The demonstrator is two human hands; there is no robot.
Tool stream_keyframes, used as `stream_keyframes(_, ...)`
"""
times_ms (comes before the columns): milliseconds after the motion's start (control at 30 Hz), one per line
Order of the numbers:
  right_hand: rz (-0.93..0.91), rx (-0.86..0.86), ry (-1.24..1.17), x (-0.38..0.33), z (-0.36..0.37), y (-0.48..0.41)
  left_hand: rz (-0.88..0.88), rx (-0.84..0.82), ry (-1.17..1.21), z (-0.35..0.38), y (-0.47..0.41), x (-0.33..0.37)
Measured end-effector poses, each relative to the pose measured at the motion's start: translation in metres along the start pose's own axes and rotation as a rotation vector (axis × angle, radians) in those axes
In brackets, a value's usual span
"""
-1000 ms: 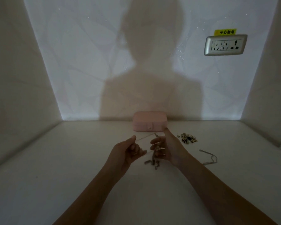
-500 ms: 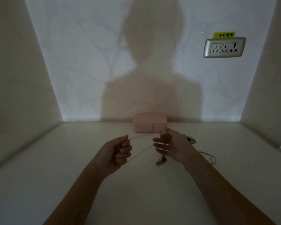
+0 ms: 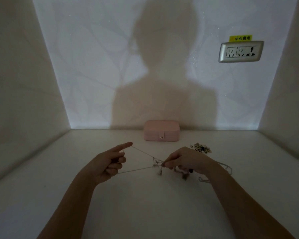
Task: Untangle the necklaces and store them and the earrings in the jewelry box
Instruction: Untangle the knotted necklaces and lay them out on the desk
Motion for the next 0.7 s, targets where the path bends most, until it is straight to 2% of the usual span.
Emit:
stream_keyframes(100,-0.048,0.068,-0.006,-0.001,-0.002,0.0,-0.007,0.052,-0.103,-0.006,0.0,-0.003)
stream_keyframes(167,-0.065,0.131,-0.001,0.0,-0.002,-0.003,0.0,0.123,-0.256,-0.008,0.0,-0.005)
stream_keyframes(333,-0.095,0.186,-0.071,0.0,0.002,-0.007,0.074,0.404,-0.937,-0.022,-0.006,-0.007)
stream_keyframes(400,-0.143,0.188,-0.096,-0.002,0.004,-0.008,0.104,0.41,-1.254,-0.023,-0.007,-0.006)
stream_keyframes(433,-0.167,0.186,-0.102,-0.003,0.005,-0.008,0.146,0.404,-1.323,-0.019,-0.006,-0.005)
stream_keyframes(500,-0.204,0.165,-0.133,-0.006,0.008,-0.008,0.278,0.324,-1.292,-0.005,-0.007,-0.006)
stream_keyframes(567,-0.238,0.11,-0.199,-0.011,0.012,-0.006,0.381,0.171,-1.112,0.019,-0.007,-0.011)
stream_keyframes(633,-0.264,0.056,-0.253,-0.015,0.016,-0.003,0.392,0.047,-0.884,0.044,-0.007,-0.019)
stream_keyframes(700,-0.277,0.048,-0.254,-0.017,0.019,-0.001,0.396,0.036,-0.677,0.059,-0.008,-0.025)
Point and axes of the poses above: each hand's wrist, its own y-axis away from the middle knuckle, its own z-axis out of the palm, x = y × z, the point moved 4 cm from there along -y, towards the middle knuckle, and after that the axes turned 13 degrees about z, right-handed, at the moved point
